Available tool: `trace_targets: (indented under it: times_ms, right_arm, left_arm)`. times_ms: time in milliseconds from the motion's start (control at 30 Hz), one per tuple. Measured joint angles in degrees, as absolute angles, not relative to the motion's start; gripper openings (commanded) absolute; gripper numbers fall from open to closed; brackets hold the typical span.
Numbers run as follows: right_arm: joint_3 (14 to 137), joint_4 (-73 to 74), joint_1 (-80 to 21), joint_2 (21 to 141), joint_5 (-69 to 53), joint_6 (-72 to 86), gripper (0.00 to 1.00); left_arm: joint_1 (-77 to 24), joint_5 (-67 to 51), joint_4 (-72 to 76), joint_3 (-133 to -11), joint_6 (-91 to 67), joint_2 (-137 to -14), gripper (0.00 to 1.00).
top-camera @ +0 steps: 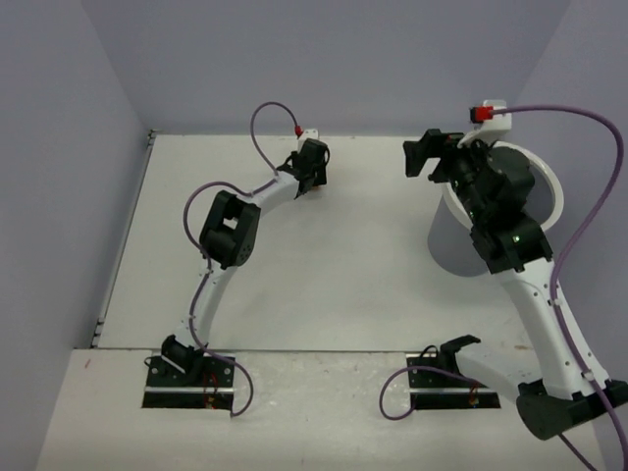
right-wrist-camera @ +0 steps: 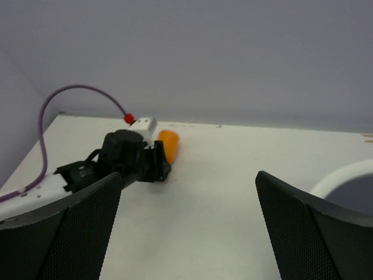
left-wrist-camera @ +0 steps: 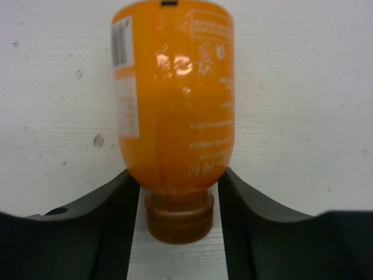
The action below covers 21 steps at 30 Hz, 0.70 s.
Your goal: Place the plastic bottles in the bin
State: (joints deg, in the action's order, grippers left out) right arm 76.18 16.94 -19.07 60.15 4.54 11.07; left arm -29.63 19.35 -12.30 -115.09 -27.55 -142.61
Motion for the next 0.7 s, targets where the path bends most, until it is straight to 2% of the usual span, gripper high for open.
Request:
trace_targets:
  times_ms: [167, 200, 333, 467, 700]
  right_arm:
    - [83.8, 23.0, -19.1, 69.9, -12.5, 11.7, 0.99]
    - [84.6, 24.0, -19.1, 71.4, -15.8, 11.9, 0.99]
    - [86.6, 27.5, -19.2, 75.5, -24.8, 12.4, 0.99]
    - [88.3, 29.7, -19.2, 78.3, -27.3, 12.6, 0.99]
    - [95.4, 32.9, -19.2, 85.6, -29.6, 12.6, 0.99]
  left_arm:
    - [-29.6, 18.2, -10.2, -113.9, -27.2, -142.5, 0.1]
    - [-29.6, 18.0, -9.7, -113.3, -27.2, -142.2, 0.01]
    - [-29.6, 17.1, -8.5, -109.0, -26.8, -139.5, 0.0]
    - [-29.6, 15.4, -5.6, -101.0, -26.0, -133.7, 0.0]
    - [-29.6, 9.4, 3.0, -79.7, -23.4, -110.0, 0.0]
